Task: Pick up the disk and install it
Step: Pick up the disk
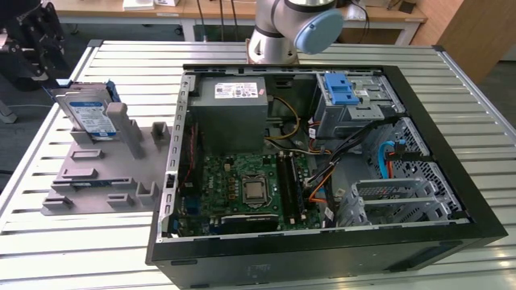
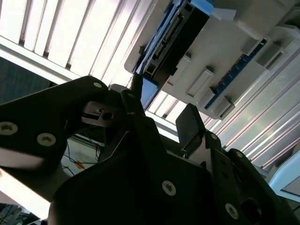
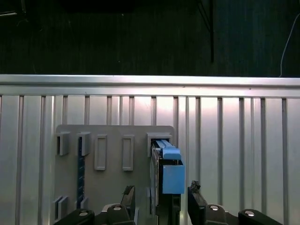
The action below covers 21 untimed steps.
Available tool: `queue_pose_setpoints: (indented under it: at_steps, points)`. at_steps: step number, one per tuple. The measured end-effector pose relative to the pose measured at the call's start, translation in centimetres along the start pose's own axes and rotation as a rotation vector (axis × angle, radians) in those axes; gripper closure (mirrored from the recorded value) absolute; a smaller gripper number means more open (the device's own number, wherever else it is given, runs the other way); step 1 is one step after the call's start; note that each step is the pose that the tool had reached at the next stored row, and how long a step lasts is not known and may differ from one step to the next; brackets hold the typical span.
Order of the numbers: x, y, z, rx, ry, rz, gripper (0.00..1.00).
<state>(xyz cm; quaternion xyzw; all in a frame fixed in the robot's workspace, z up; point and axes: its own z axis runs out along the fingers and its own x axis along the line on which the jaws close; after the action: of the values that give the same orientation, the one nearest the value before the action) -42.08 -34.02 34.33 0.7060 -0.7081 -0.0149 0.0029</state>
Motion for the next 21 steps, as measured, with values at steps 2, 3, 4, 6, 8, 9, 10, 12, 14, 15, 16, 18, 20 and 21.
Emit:
queue_pose_setpoints:
  at_steps: [2, 3, 4, 6, 8, 9, 10, 12, 14, 15, 16, 18, 20, 21]
  points:
    - [-0.03, 0.0, 0.33, 0.0002, -0.0001, -0.001, 0.44]
    - [-0.03, 0.01, 0.51, 0.0002, -0.0001, -0.001, 0.44]
    - [-0.04, 0.03, 0.68, 0.0001, -0.0001, -0.001, 0.44]
    - [-0.11, 0.08, 0.84, 0.0001, 0.0001, -0.001, 0.44]
    - [-0.12, 0.17, 1.0, 0.0001, 0.0001, -0.001, 0.44]
    - [-0.14, 0.2, 1.08, 0.0002, 0.0001, -0.001, 0.44]
    - [-0.2, 0.22, 1.14, 0.0001, 0.0003, -0.001, 0.44]
    - [-0.33, 0.27, 1.22, -0.0001, 0.0005, -0.001, 0.44]
    - [-0.54, 0.36, 1.3, 0.0002, 0.0005, -0.002, 0.44]
    - [-0.6, 0.46, 1.35, 0.0001, 0.0005, -0.002, 0.44]
    - [-0.62, 0.56, 1.42, -0.0001, 0.0007, -0.002, 0.44]
    - [-0.61, 0.74, 1.75, 0.0003, 0.0004, -0.002, 0.44]
    - [-0.6, 0.79, 2.1, 0.0001, 0.0006, -0.002, 0.44]
    - [-0.6, 0.79, 2.28, 0.0001, 0.0006, -0.002, 0.44]
